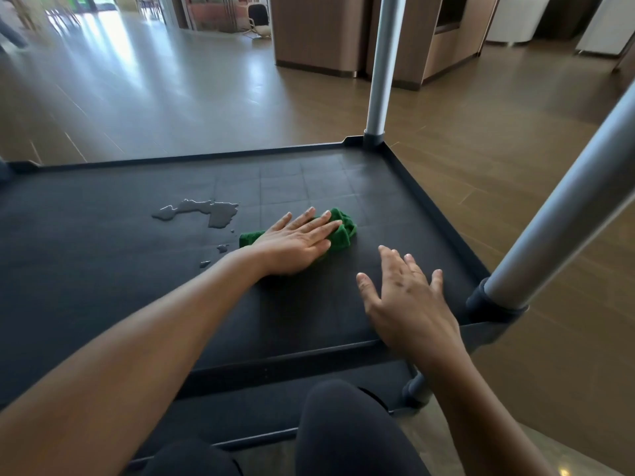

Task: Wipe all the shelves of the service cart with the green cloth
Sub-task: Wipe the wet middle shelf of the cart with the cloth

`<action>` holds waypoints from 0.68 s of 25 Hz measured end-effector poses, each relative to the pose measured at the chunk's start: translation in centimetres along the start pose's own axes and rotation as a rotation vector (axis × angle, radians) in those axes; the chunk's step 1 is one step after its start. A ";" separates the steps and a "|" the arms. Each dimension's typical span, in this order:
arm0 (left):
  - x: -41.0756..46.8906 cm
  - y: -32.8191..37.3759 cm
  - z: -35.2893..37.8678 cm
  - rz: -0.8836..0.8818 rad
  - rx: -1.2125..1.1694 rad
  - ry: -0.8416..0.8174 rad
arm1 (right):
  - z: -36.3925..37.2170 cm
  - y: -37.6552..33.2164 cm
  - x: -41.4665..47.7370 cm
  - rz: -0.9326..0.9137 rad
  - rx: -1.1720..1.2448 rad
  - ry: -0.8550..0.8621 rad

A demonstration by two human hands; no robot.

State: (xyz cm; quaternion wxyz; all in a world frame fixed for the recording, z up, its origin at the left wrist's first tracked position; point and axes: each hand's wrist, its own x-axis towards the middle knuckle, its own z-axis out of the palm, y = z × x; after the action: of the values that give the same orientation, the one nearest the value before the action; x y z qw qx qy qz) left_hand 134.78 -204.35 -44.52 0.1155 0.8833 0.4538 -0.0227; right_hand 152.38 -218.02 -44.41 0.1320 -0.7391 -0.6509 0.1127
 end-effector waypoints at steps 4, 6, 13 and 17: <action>-6.6 0.7 0.6 0.104 0.014 -0.076 | -0.3 -0.3 0.1 0.001 -0.034 -0.023; -9.9 1.0 0.9 0.144 -0.011 -0.106 | -0.4 -0.5 0.1 0.007 -0.036 -0.029; -15.7 0.6 0.7 0.218 -0.088 -0.195 | 0.5 -4.3 0.3 -0.137 -0.009 0.014; -15.1 -0.2 0.6 0.192 -0.050 -0.200 | 2.7 -7.2 0.8 -0.195 0.008 -0.169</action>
State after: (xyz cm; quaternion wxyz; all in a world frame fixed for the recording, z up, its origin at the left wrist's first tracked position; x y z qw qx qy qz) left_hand 125.79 -216.40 -42.96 0.1837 0.9129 0.3538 -0.0883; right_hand 144.89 -216.22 -44.53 0.0900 -0.6597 -0.7280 0.1637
